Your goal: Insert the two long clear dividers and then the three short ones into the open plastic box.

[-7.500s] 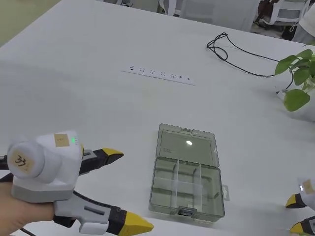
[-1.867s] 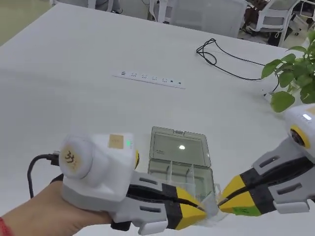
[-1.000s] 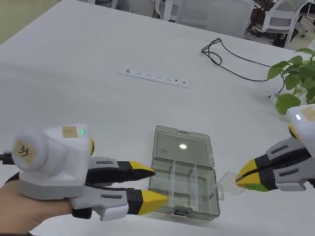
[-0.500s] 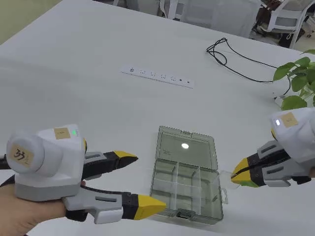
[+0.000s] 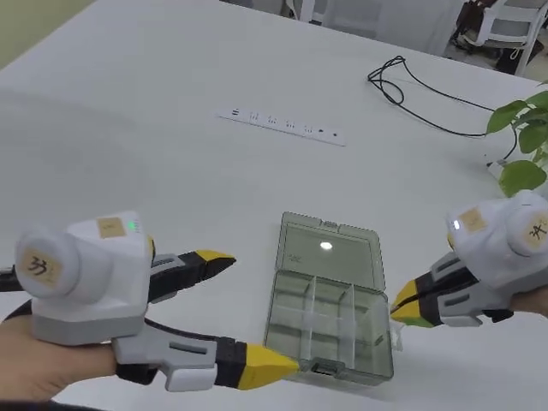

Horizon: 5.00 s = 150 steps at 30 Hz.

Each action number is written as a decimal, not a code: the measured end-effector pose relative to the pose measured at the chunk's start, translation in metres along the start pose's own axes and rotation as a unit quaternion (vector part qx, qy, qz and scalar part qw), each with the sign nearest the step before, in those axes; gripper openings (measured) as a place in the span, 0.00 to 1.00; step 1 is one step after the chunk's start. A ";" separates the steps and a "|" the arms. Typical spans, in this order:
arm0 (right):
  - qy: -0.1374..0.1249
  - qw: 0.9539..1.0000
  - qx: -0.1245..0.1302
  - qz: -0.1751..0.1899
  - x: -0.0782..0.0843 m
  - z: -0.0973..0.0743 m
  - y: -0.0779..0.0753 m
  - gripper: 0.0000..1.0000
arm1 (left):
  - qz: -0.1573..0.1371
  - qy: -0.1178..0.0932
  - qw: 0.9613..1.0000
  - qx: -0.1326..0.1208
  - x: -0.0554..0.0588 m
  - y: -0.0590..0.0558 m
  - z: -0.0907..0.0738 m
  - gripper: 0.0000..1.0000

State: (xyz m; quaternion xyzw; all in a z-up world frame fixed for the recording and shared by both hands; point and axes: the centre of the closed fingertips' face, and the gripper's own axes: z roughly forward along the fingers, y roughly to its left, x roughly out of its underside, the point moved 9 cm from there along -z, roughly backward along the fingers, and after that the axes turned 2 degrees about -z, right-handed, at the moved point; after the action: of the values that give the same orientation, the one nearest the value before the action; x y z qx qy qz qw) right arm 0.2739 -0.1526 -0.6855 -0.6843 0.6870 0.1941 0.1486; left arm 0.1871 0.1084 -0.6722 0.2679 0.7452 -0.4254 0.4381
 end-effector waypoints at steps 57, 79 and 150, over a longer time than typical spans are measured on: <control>-0.074 0.997 -0.003 -0.026 0.017 0.021 -0.004 0.02 | 0.007 0.009 1.000 0.017 0.002 -0.001 0.008 0.92; -0.089 0.995 -0.004 -0.038 0.024 0.031 -0.005 0.02 | 0.007 0.011 1.000 0.022 0.003 -0.002 0.010 0.92; -0.162 0.978 0.108 0.080 0.028 -0.021 0.025 0.29 | 0.031 0.039 0.999 0.021 0.005 0.006 0.001 1.00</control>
State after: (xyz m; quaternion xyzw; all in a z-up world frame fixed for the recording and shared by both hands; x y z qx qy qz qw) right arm 0.2500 -0.1879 -0.6786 -0.5663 0.7236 0.2383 0.3145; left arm 0.1896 0.1108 -0.6796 0.3161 0.7441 -0.4166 0.4158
